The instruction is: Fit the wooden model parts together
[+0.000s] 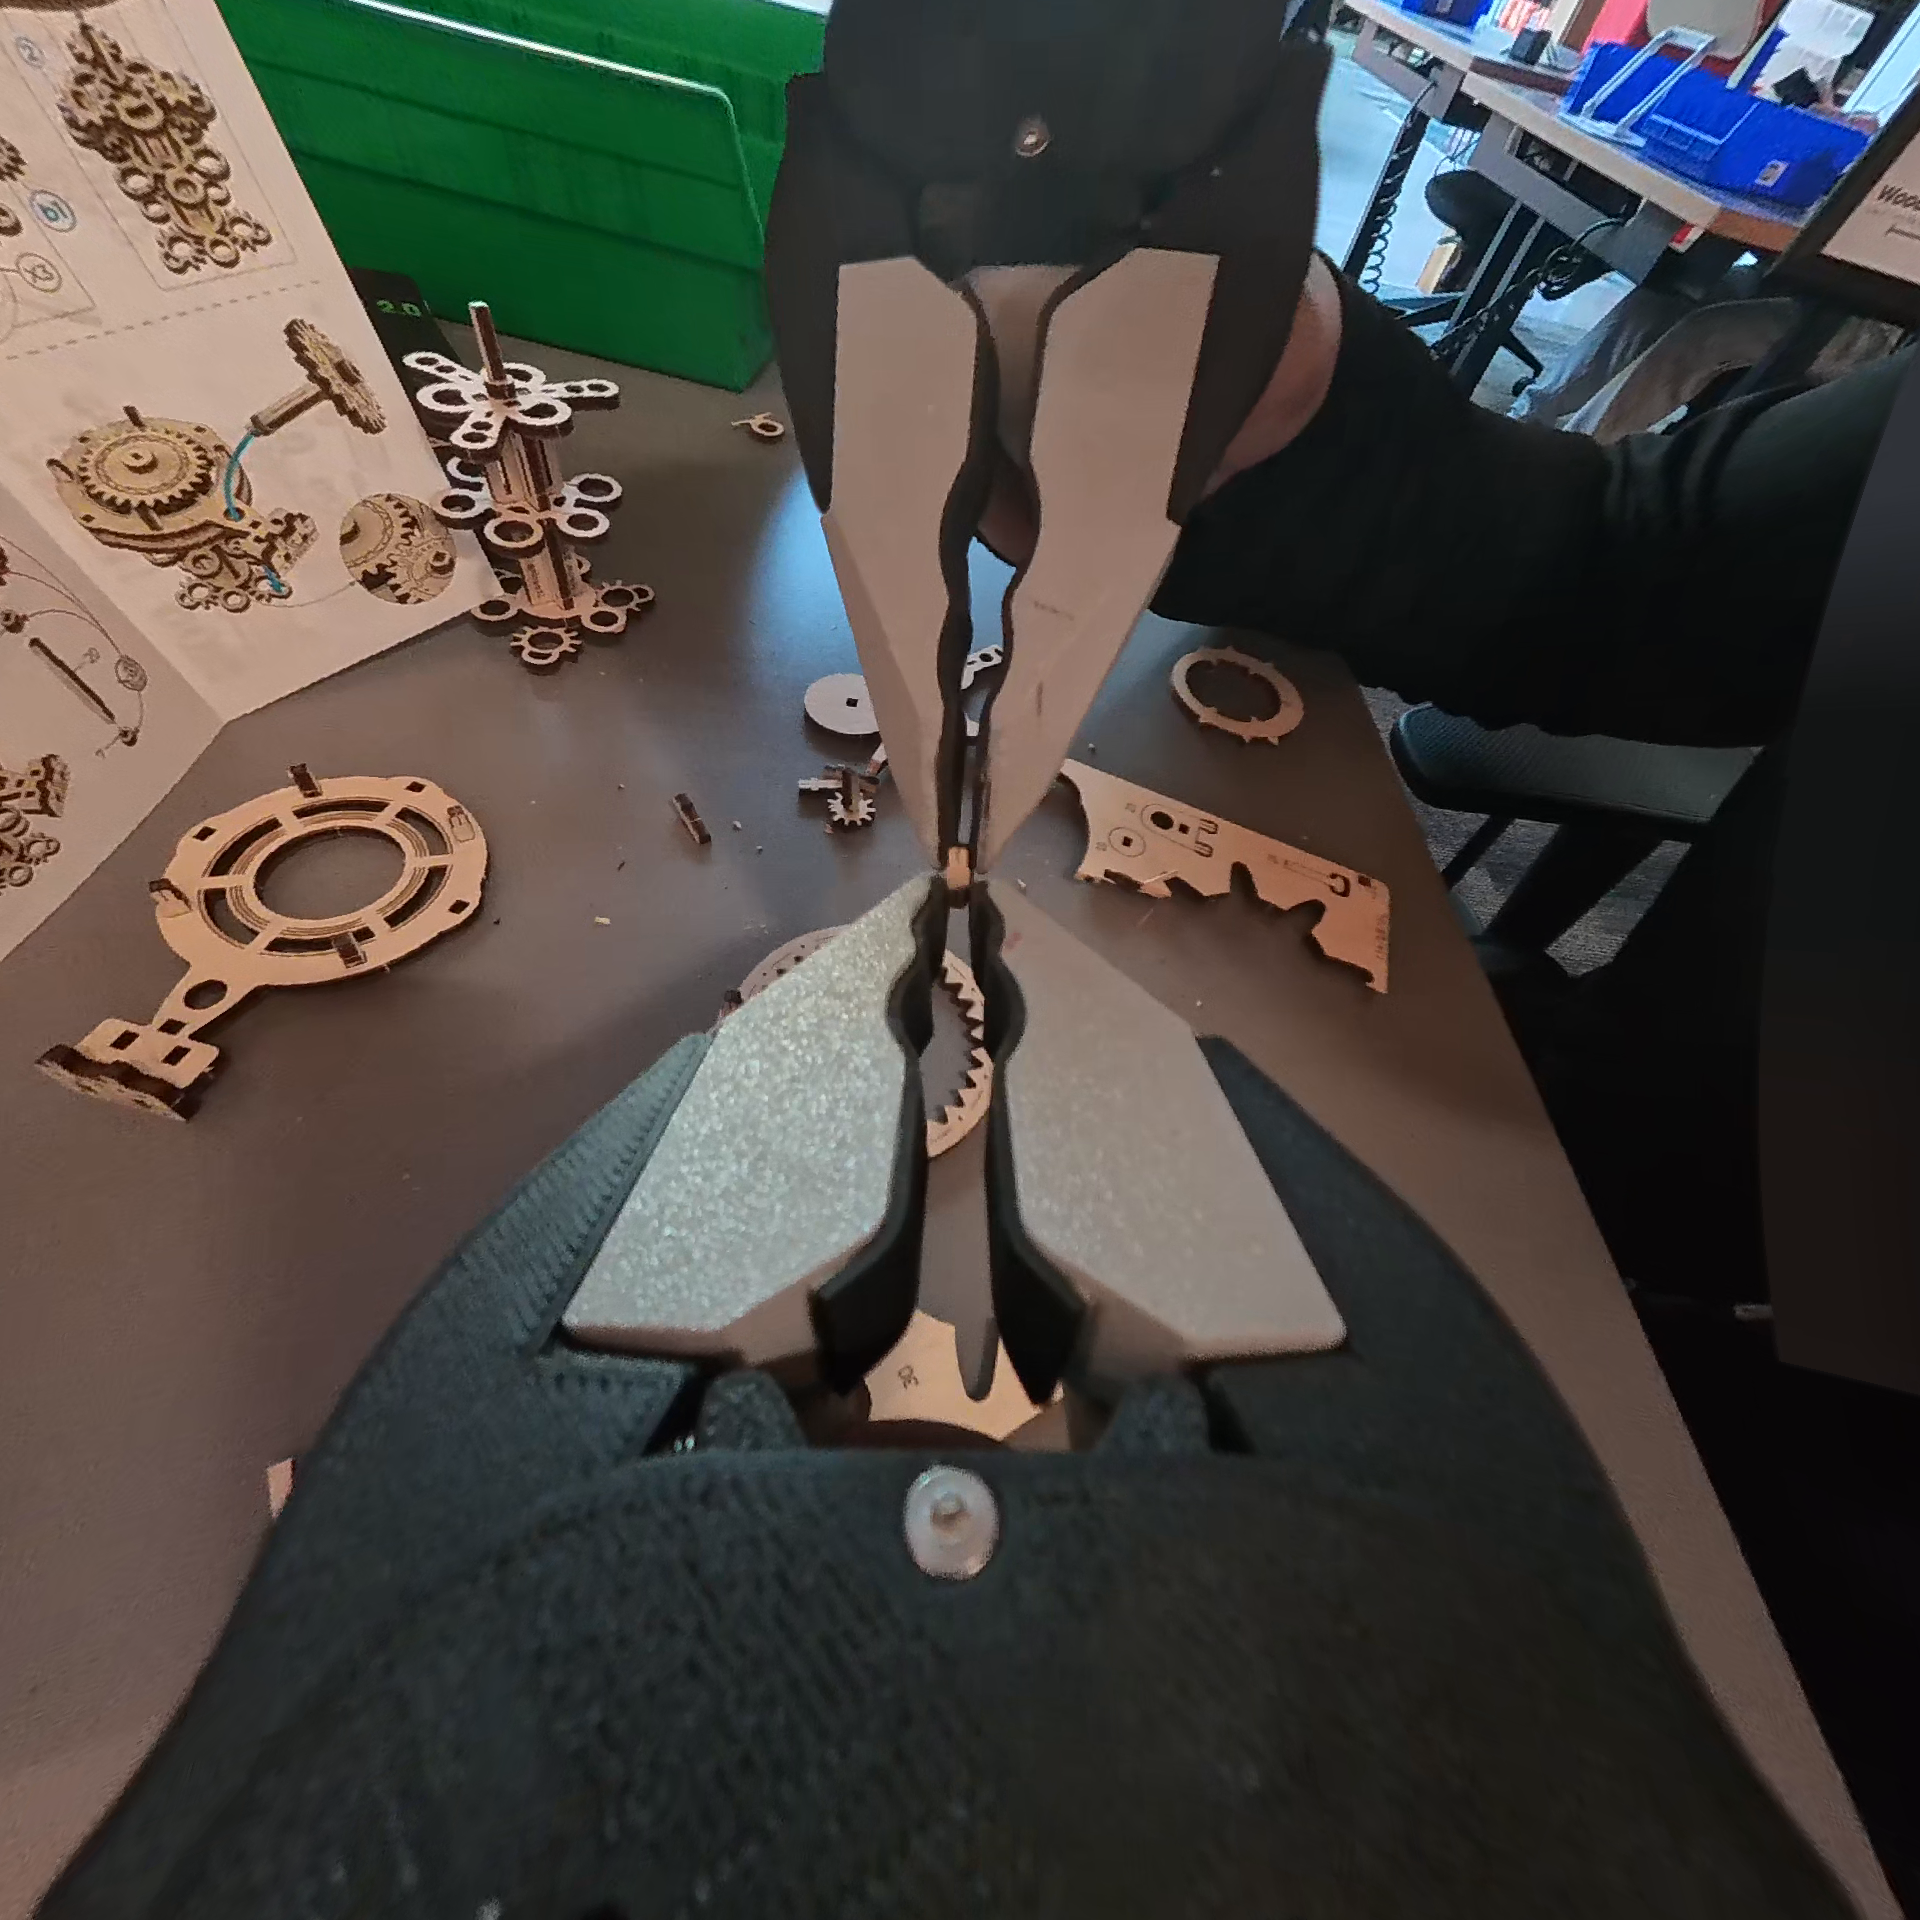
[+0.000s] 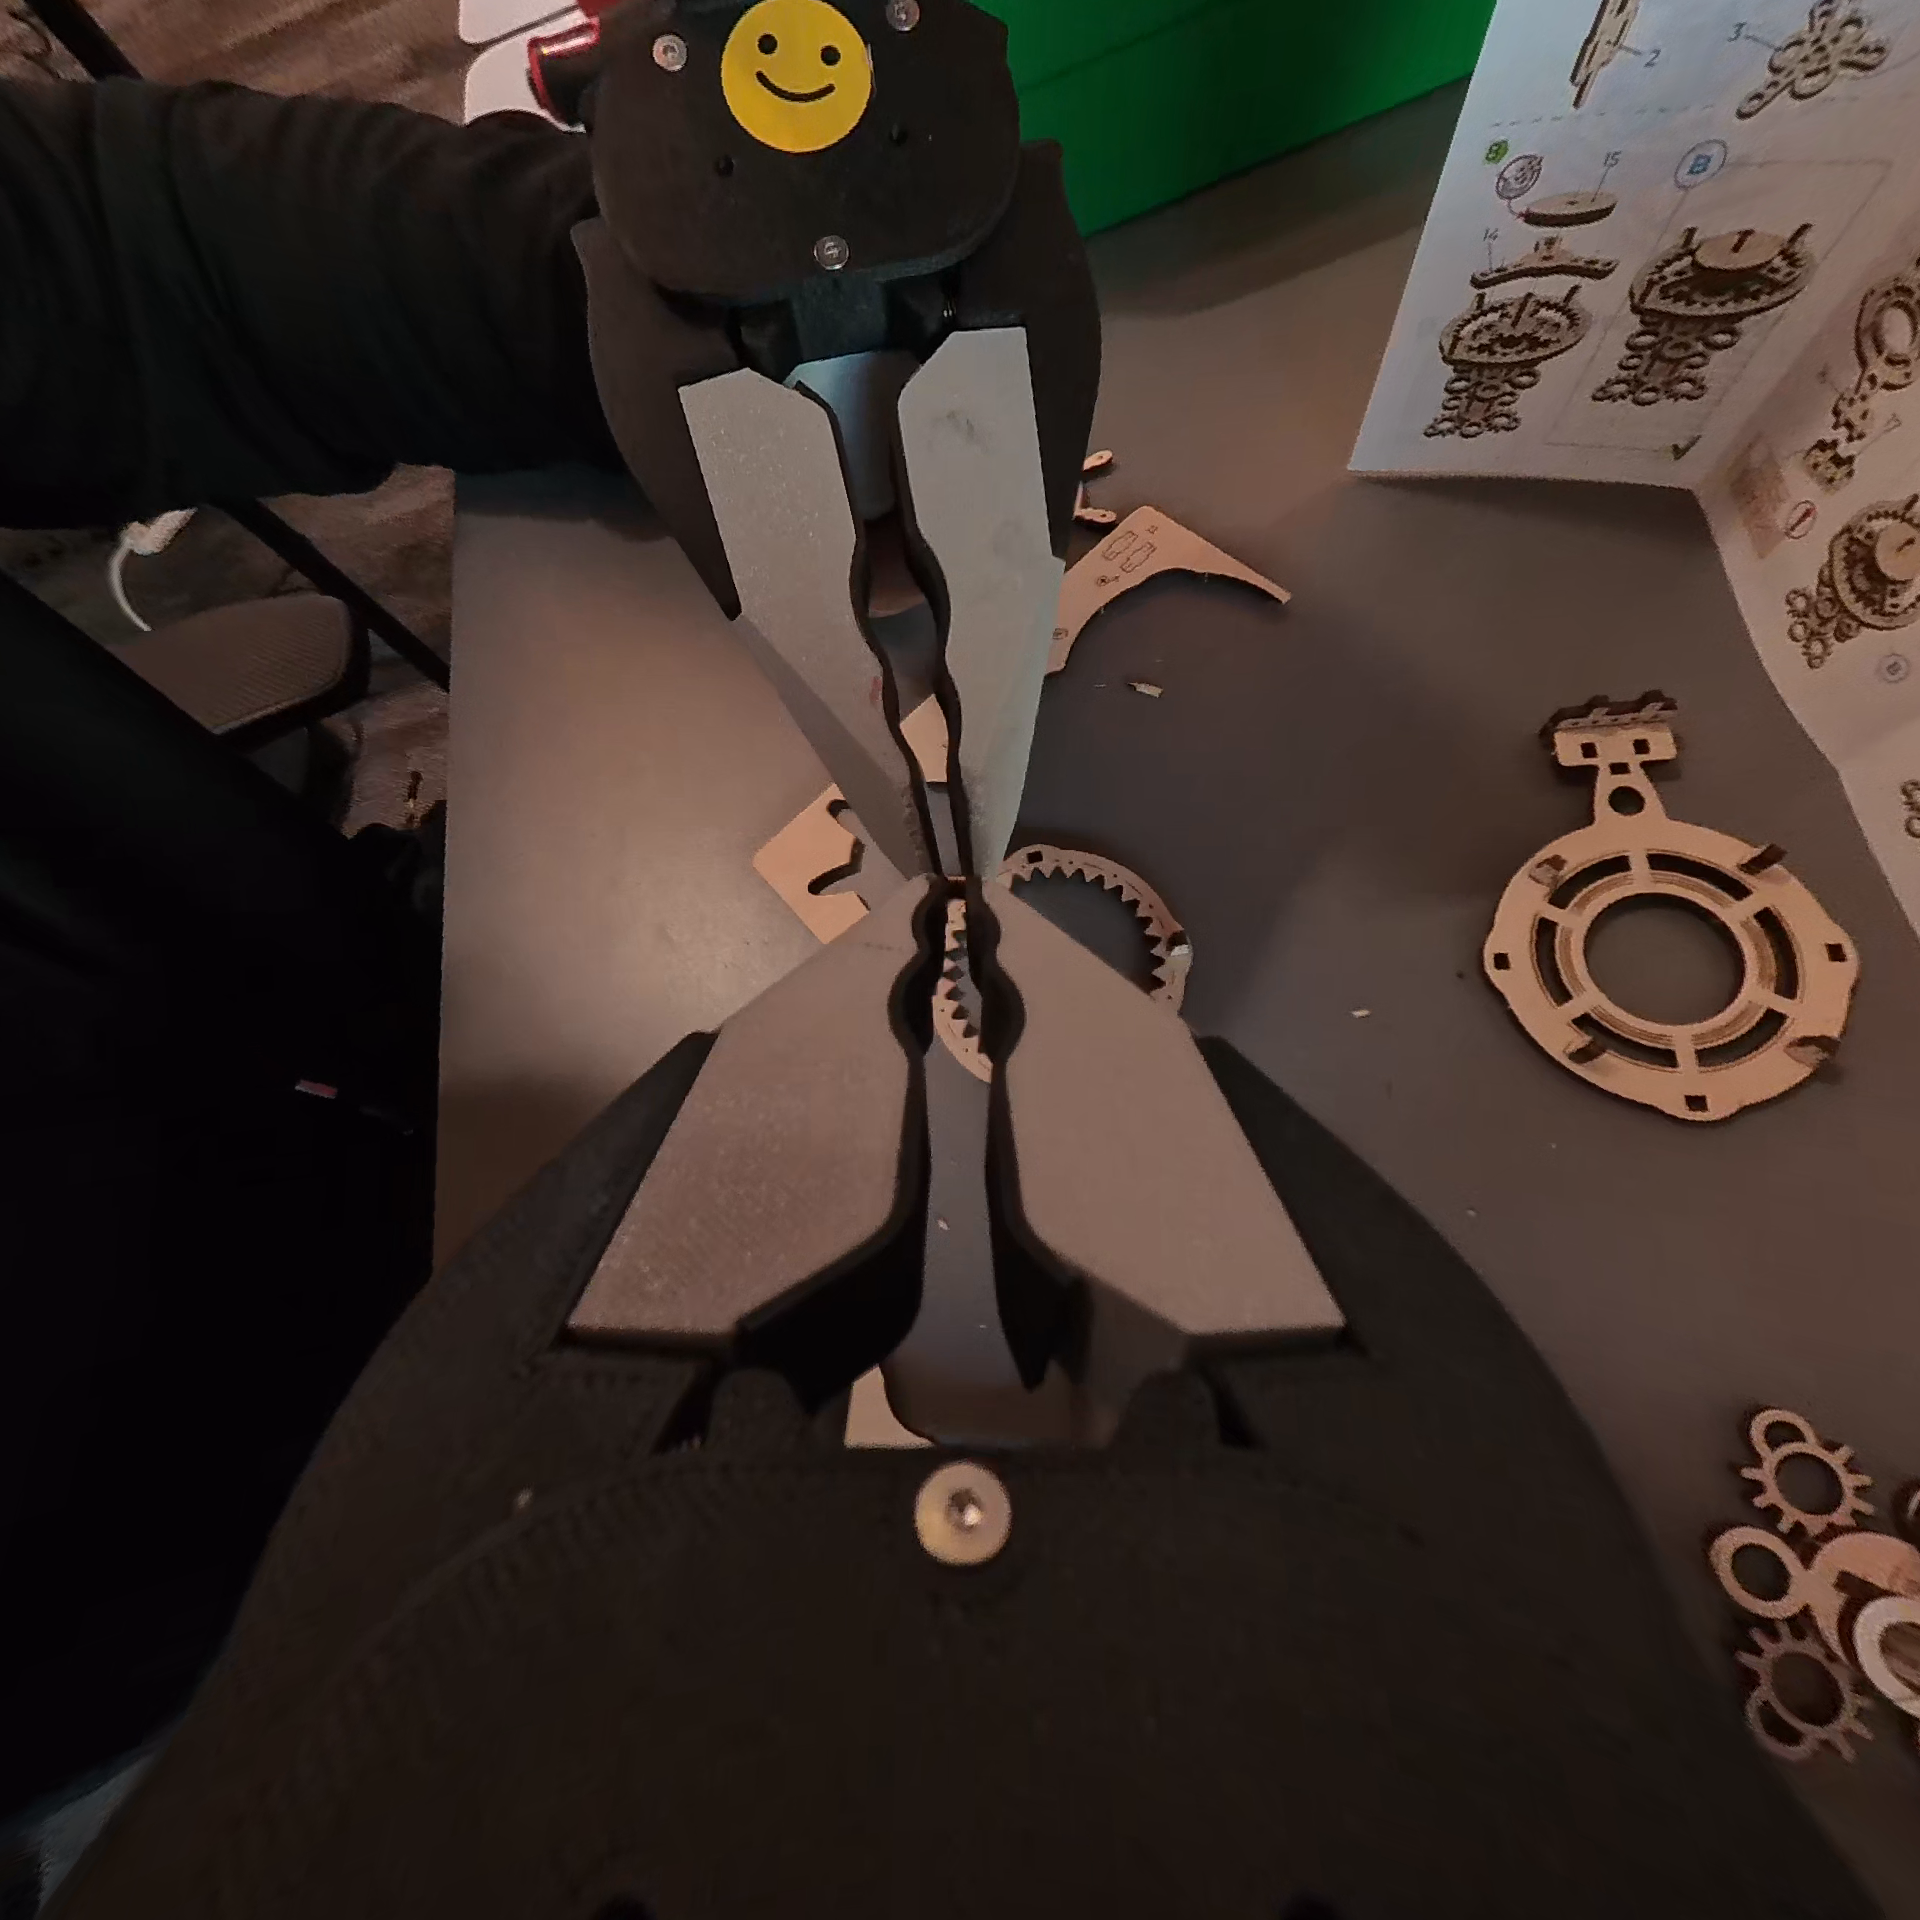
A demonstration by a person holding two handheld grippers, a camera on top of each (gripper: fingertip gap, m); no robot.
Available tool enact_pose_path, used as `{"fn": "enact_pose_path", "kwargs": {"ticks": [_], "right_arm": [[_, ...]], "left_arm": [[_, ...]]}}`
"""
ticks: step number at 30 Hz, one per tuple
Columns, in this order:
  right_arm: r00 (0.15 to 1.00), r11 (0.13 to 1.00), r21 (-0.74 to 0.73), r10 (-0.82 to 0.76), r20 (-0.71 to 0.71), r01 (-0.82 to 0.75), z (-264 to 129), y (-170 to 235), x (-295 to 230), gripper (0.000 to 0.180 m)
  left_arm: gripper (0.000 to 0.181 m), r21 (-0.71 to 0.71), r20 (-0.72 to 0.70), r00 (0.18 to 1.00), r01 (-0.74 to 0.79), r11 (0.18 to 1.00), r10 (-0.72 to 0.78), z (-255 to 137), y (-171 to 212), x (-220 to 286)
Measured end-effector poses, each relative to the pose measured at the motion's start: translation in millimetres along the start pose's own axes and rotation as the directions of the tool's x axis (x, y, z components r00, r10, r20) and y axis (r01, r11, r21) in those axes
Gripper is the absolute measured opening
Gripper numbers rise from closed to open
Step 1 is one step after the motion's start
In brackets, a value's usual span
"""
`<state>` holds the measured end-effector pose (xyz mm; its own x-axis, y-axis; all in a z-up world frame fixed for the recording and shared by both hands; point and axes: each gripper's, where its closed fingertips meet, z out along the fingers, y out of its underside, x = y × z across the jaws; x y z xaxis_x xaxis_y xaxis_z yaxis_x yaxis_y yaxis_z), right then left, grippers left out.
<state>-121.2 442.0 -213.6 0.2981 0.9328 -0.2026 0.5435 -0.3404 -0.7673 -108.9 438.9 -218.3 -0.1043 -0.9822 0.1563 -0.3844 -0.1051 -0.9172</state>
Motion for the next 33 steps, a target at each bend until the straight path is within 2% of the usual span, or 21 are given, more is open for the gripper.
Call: {"fn": "enact_pose_path", "kwargs": {"ticks": [14, 19, 21, 23, 26, 33], "right_arm": [[0.998, 0.996, -0.07, 0.056, -0.021, -0.057, 10.8, 10.0, 5.2, 0.0], [0.998, 0.997, -0.052, 0.057, -0.033, -0.058, 10.7, 6.6, 6.7, 0.0], [0.995, 0.998, -0.054, 0.022, -0.101, -0.027, 12.1, 5.2, 11.5, 0.0], [0.971, 0.998, -0.062, -0.018, -0.238, 0.004, 11.5, 1.7, 22.6, 0.0], [0.886, 0.99, -0.133, -0.109, -0.45, 0.054, 4.4, 1.8, 43.9, 0.0], [0.818, 0.978, -0.199, -0.164, -0.551, 0.062, 2.1, 10.5, 52.4, 0.0]], "left_arm": [[0.001, -0.072, 0.015, 0.999, 0.033, 0.997, -0.032, 5.2, 14.5, -3.8], [0.001, -0.053, 0.002, 0.998, 0.067, 0.996, -0.067, 2.8, 12.4, -5.2], [0.001, -0.052, 0.029, 0.998, 0.062, 0.997, -0.06, 1.3, 12.8, -11.0], [0.006, -0.04, 0.09, 0.995, 0.052, 0.998, -0.048, -1.9, 11.1, -21.8], [0.009, -0.048, 0.162, 0.985, 0.059, 0.997, -0.051, -6.3, 12.4, -35.8], [0.01, -0.139, 0.244, 0.969, -0.006, 0.99, 0.041, -9.2, 23.0, -43.6]]}}
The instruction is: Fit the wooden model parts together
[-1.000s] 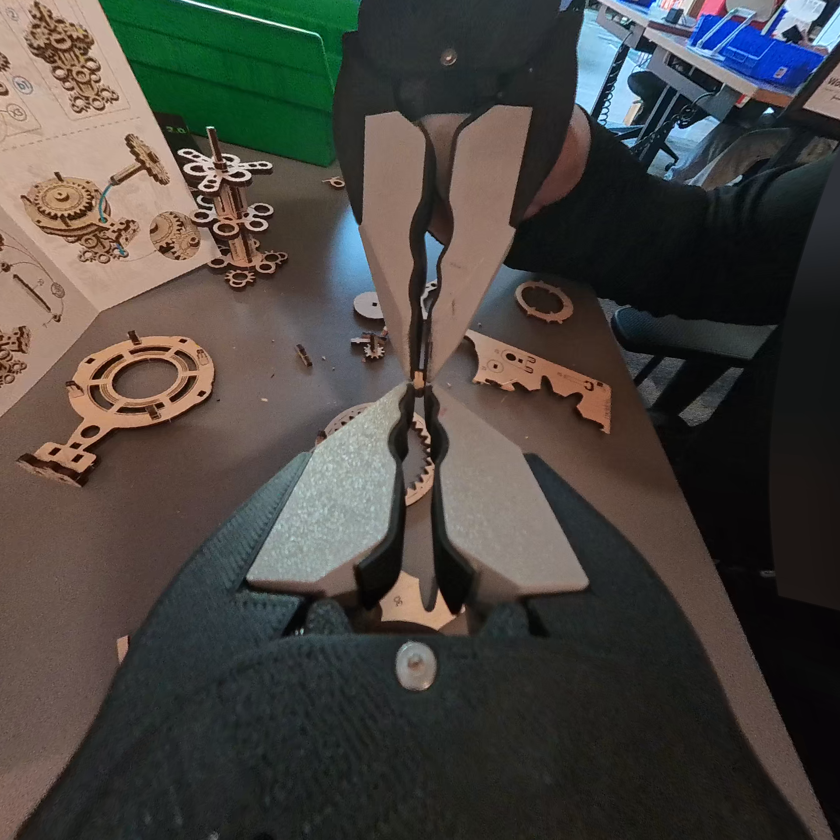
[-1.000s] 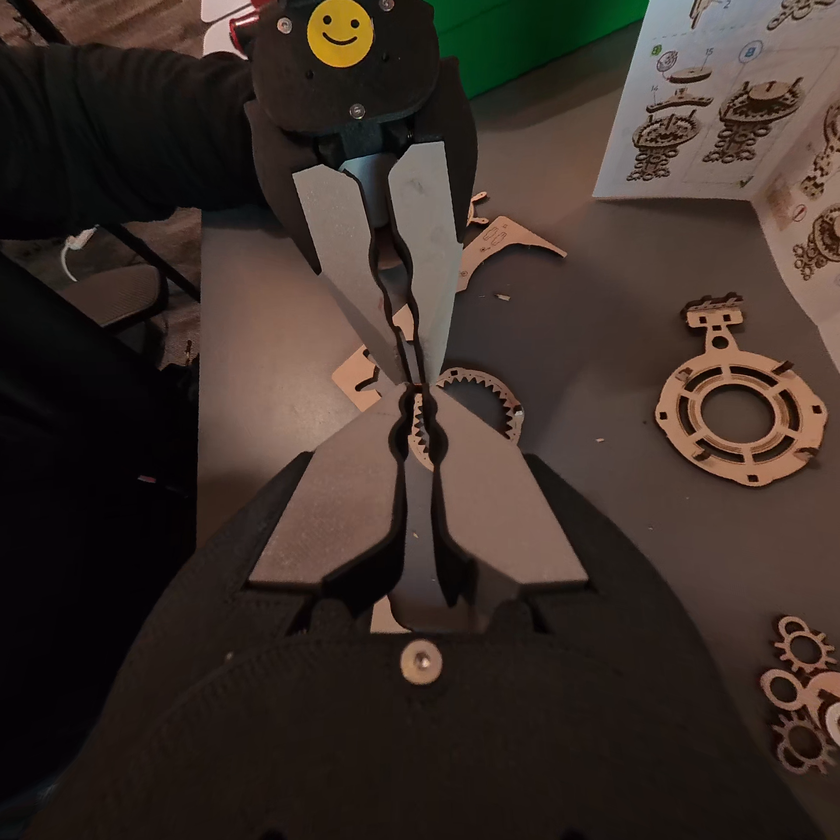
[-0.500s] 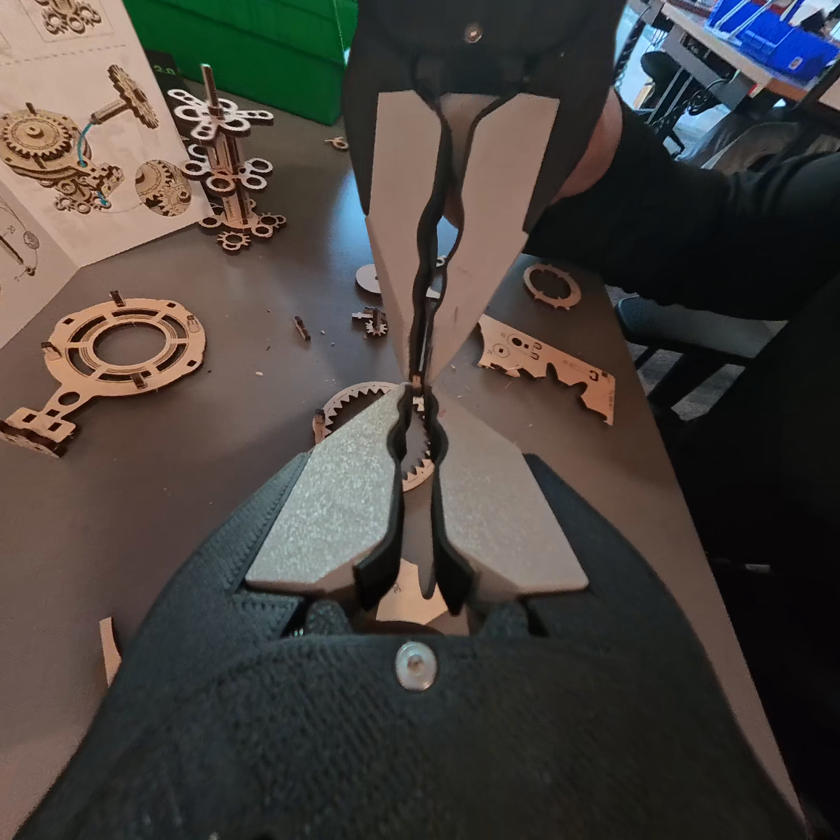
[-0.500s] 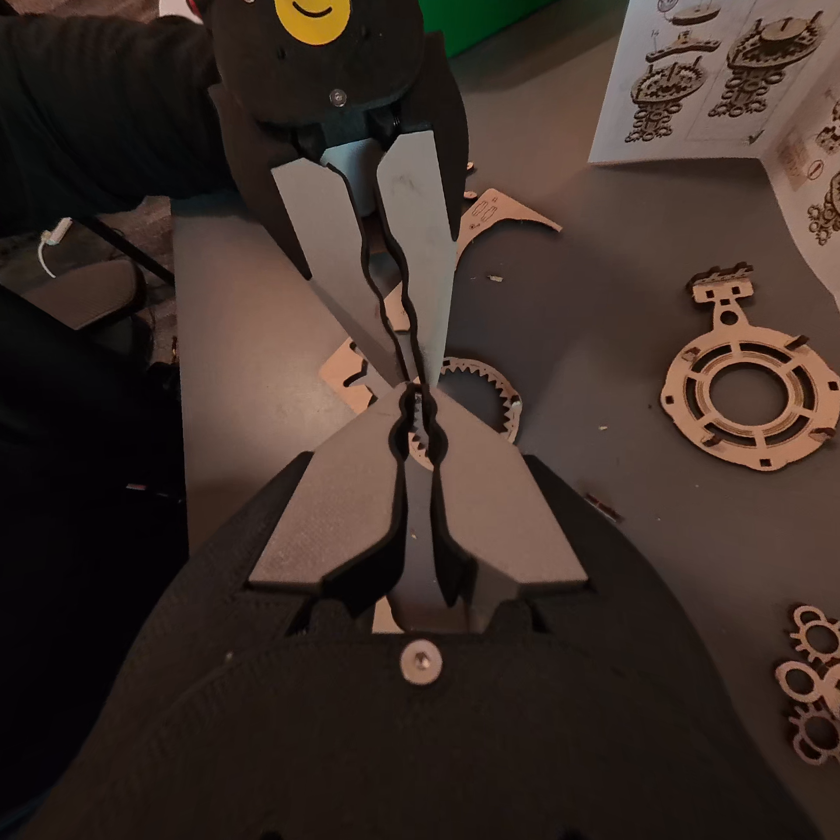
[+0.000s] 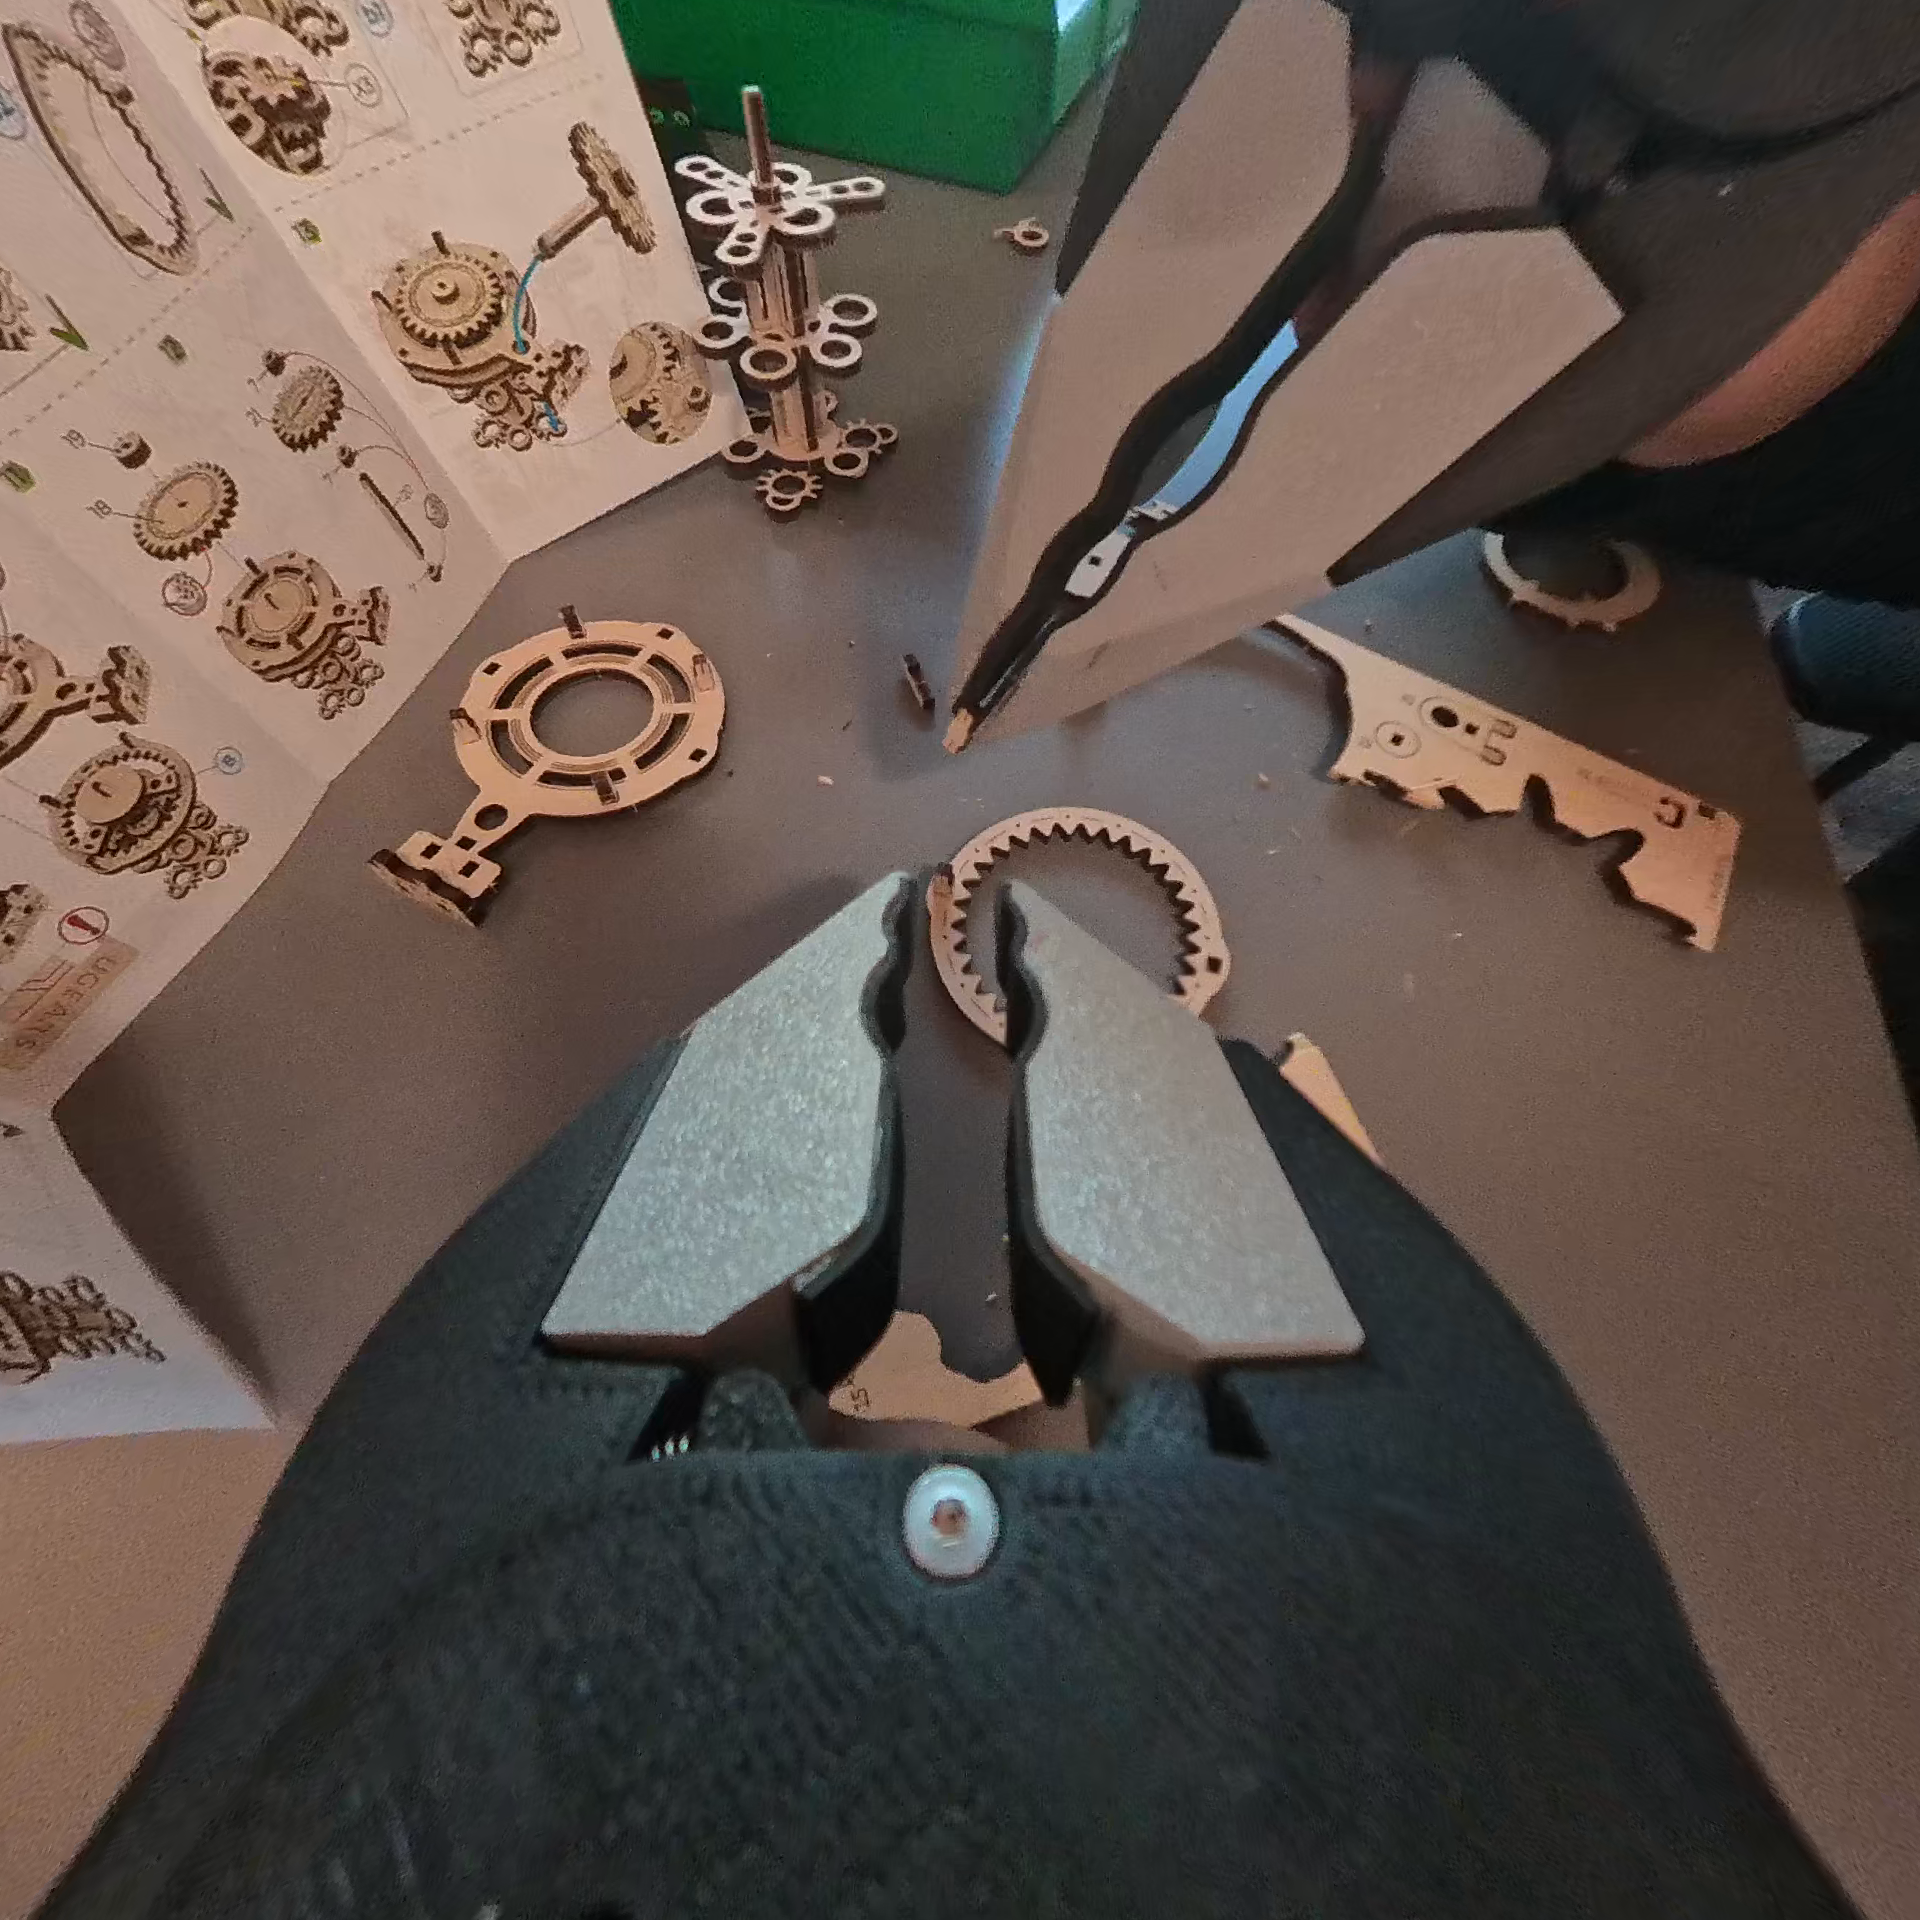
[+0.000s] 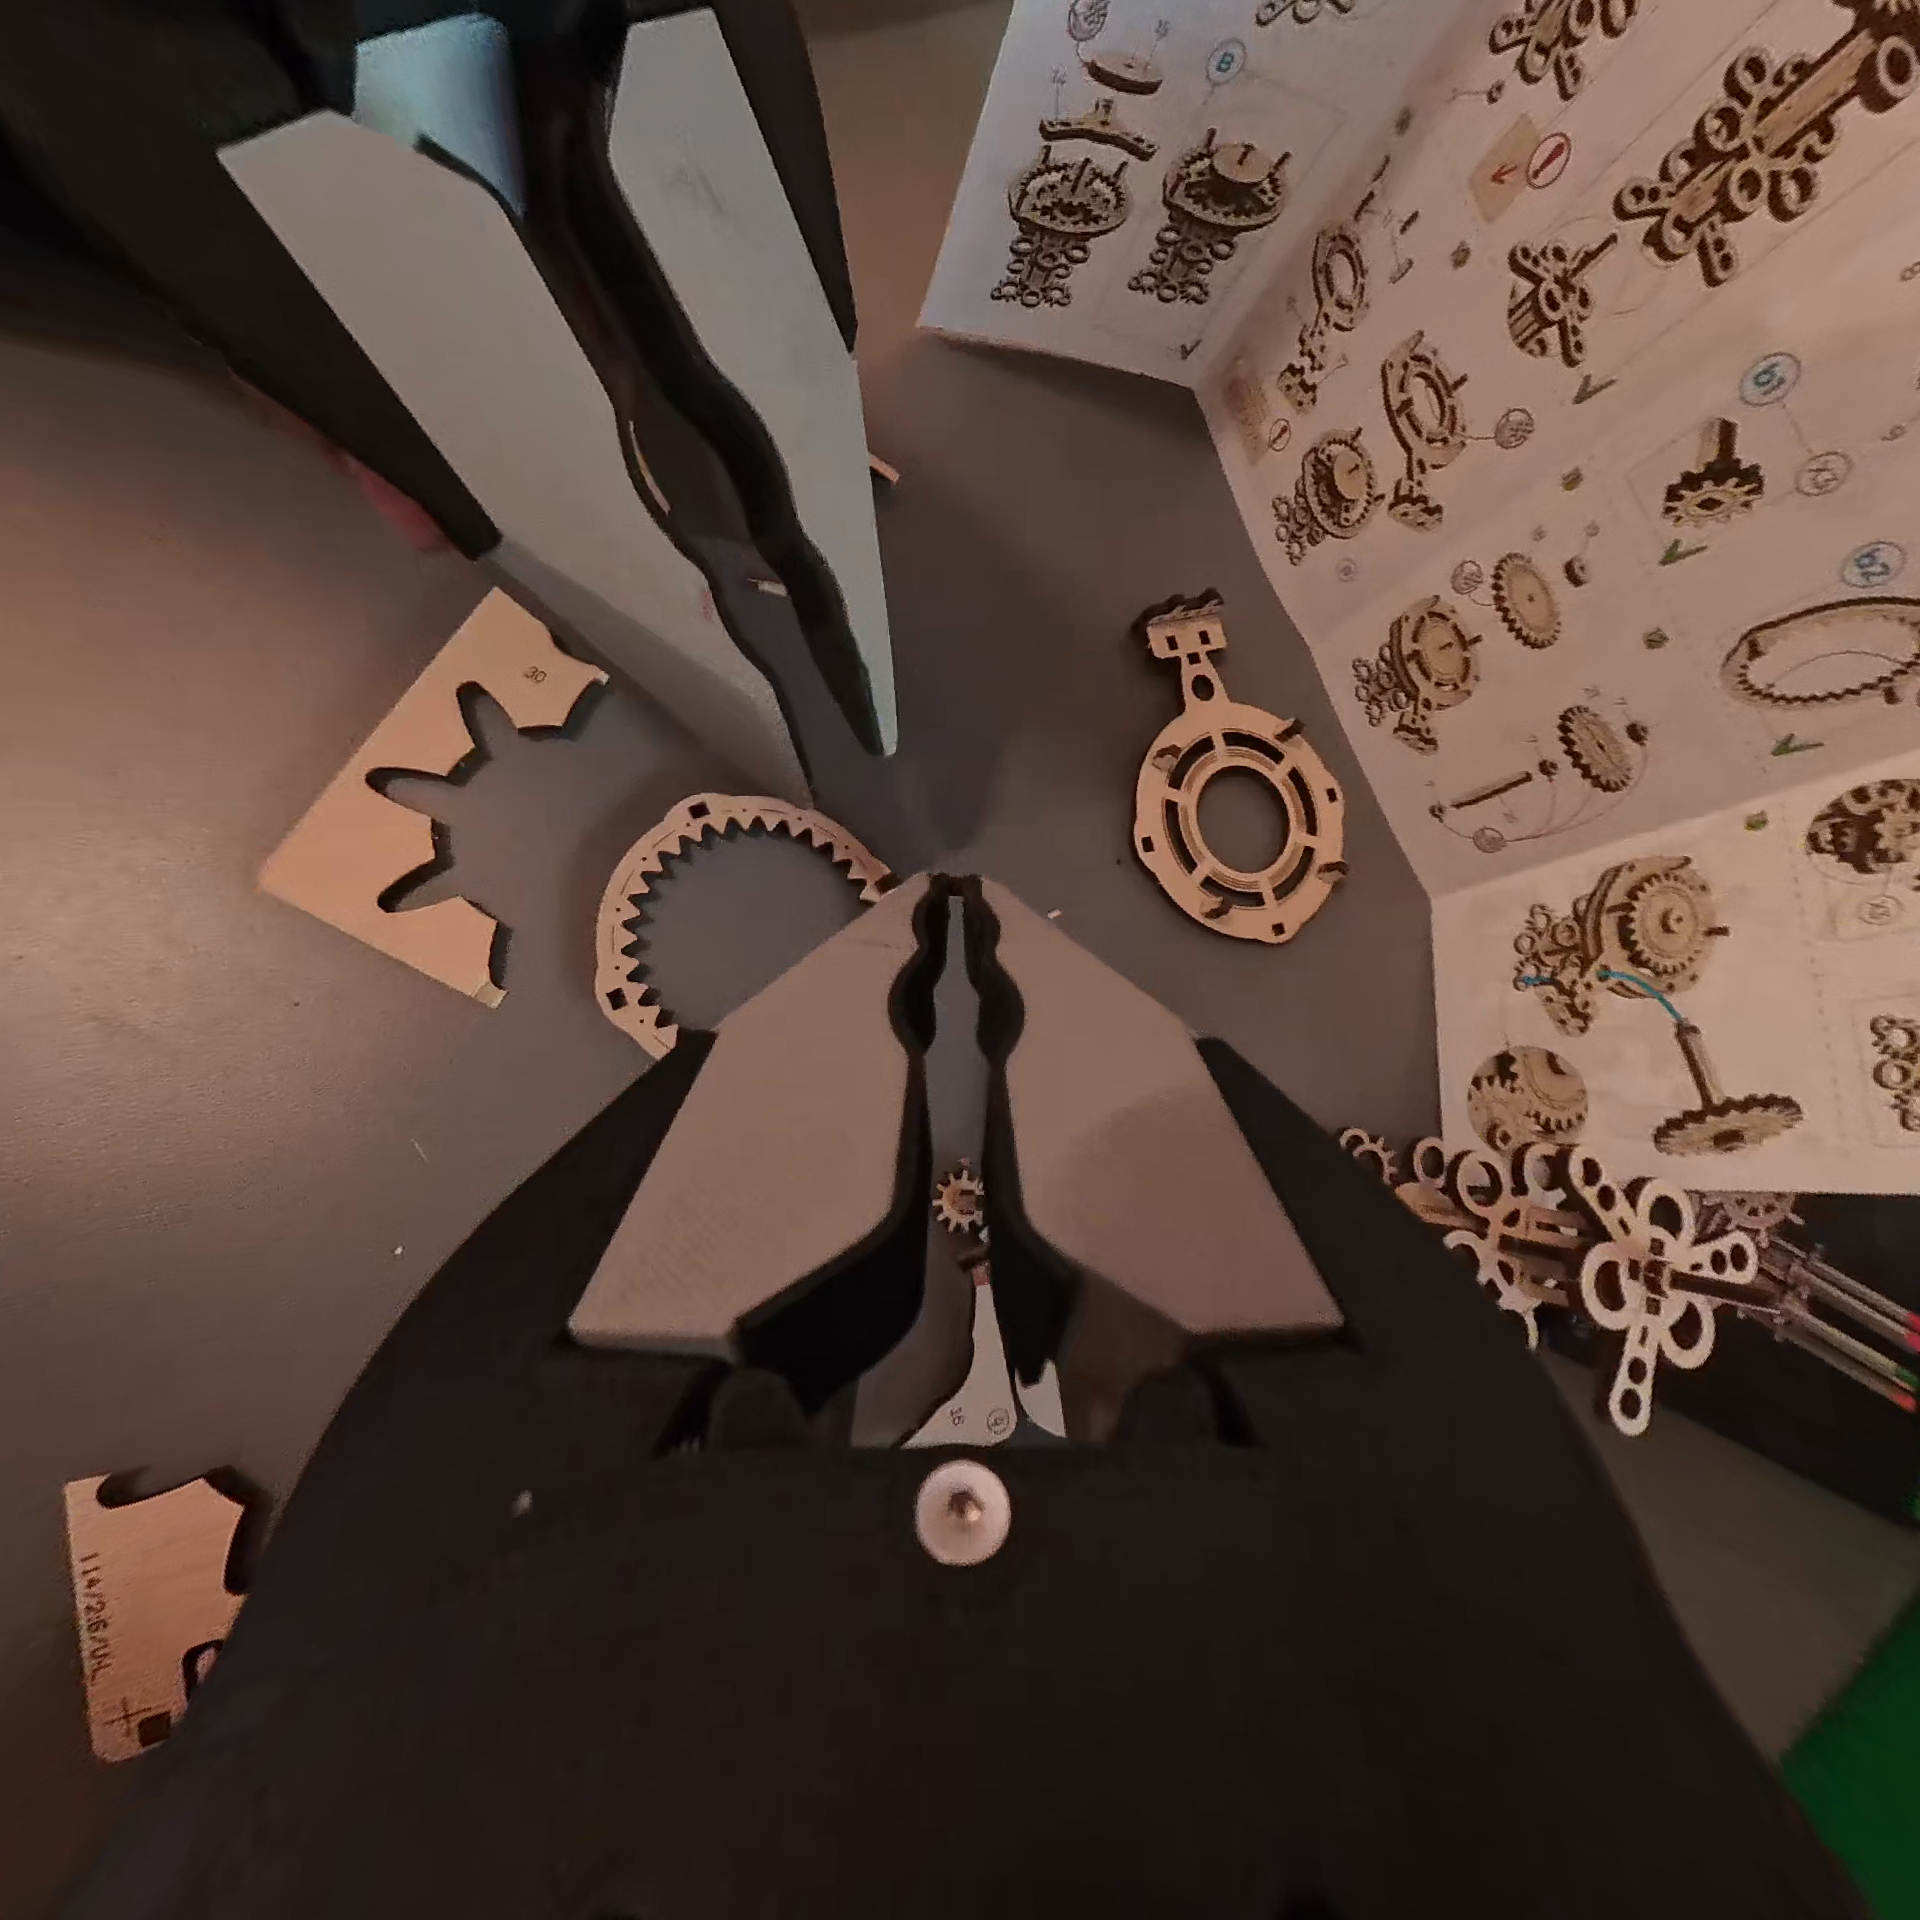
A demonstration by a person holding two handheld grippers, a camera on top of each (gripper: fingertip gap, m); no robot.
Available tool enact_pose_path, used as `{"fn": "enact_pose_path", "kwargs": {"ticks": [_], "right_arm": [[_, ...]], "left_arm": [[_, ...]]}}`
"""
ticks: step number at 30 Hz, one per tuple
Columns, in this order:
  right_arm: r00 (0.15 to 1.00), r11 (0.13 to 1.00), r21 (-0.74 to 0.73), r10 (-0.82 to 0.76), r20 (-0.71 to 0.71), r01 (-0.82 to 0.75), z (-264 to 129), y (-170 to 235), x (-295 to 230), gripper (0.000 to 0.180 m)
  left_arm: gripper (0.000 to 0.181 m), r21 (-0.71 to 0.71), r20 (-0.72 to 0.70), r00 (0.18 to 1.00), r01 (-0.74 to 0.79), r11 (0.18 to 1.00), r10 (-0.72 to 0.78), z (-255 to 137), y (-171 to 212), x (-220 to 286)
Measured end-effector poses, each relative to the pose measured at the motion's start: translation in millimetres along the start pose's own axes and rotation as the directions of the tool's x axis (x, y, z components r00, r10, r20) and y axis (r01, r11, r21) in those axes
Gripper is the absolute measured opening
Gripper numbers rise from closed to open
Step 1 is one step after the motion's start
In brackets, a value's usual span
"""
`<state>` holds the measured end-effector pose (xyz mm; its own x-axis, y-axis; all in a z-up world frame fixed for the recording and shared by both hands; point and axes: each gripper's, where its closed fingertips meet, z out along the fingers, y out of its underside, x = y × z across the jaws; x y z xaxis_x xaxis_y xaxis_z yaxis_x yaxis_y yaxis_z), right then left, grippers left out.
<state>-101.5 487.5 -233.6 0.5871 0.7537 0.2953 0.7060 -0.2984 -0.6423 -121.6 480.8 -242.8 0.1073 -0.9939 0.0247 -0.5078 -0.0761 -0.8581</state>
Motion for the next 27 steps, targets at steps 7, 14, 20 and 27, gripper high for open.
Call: {"fn": "enact_pose_path", "kwargs": {"ticks": [7, 14, 20, 27], "right_arm": [[1.0, 1.0, 0.004, -0.004, 0.0, 0.004, 0.5, -0.6, -2.5, 0.0], [1.0, 1.0, -0.007, -0.004, 0.015, 0.004, 2.0, 2.4, -3.8, 0.0], [0.993, 1.0, -0.008, -0.009, 0.115, 0.01, -0.8, 5.6, -14.5, 0.0], [0.912, 0.995, -0.084, -0.006, 0.41, 0.044, -7.3, 19.0, -59.0, 0.0]], "left_arm": [[0.01, -0.029, 0.012, 0.999, -0.032, 0.999, 0.033, 0.5, 4.6, 3.7], [0.01, -0.064, -0.015, 0.998, -0.057, 0.996, 0.057, 0.0, 11.1, 7.9], [0.011, -0.151, -0.137, 0.978, -0.175, 0.973, 0.155, 1.6, 28.2, 35.4], [0.013, -0.204, -0.17, 0.957, -0.269, 0.941, 0.237, 4.9, 39.4, 48.1]]}}
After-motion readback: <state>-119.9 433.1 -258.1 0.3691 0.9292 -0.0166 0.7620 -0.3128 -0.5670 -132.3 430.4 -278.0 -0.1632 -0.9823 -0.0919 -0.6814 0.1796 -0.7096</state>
